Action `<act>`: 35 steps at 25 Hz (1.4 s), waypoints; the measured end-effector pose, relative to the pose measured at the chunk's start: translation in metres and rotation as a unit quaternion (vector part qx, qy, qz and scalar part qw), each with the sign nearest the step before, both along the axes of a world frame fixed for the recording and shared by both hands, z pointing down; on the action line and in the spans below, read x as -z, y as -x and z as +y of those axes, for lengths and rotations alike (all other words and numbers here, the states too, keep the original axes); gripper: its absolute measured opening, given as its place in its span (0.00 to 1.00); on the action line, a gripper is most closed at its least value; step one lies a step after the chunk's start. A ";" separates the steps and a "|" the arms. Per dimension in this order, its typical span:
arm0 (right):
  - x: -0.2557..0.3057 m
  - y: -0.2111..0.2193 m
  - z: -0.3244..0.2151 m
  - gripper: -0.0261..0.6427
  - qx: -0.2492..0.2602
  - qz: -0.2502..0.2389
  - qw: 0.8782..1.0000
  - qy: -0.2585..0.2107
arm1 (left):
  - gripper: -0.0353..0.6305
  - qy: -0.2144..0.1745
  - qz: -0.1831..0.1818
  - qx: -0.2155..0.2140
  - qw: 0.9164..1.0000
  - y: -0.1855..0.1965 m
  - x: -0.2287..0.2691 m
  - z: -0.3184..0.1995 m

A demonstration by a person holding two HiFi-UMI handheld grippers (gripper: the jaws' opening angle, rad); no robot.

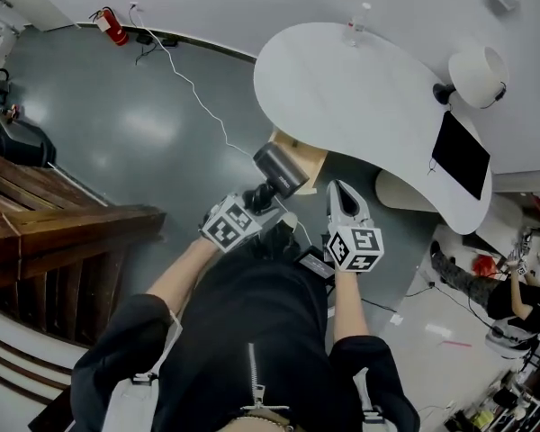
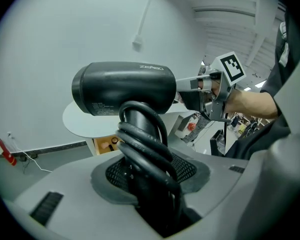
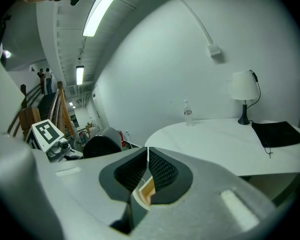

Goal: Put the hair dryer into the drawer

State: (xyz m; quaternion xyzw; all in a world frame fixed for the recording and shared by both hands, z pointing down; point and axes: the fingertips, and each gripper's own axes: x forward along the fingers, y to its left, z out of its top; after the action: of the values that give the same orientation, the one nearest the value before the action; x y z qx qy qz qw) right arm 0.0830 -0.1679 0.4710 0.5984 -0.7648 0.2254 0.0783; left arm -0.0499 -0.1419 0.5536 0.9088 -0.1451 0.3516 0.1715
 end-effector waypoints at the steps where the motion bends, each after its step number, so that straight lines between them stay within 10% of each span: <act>1: 0.001 -0.006 -0.004 0.05 0.002 -0.002 1.000 -0.002 | 0.35 -0.001 -0.001 0.001 1.000 -0.006 -0.001 -0.002; 35: -0.009 -0.056 -0.055 0.05 -0.001 -0.016 1.000 0.004 | 0.35 -0.022 -0.033 -0.050 0.998 -0.063 -0.007 -0.063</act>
State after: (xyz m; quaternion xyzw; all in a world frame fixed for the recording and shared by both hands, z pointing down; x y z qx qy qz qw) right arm 0.1394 -0.2230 0.4803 0.5953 -0.7643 0.2386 0.0681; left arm 0.0134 -0.2046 0.5606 0.9064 -0.1130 0.3860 0.1293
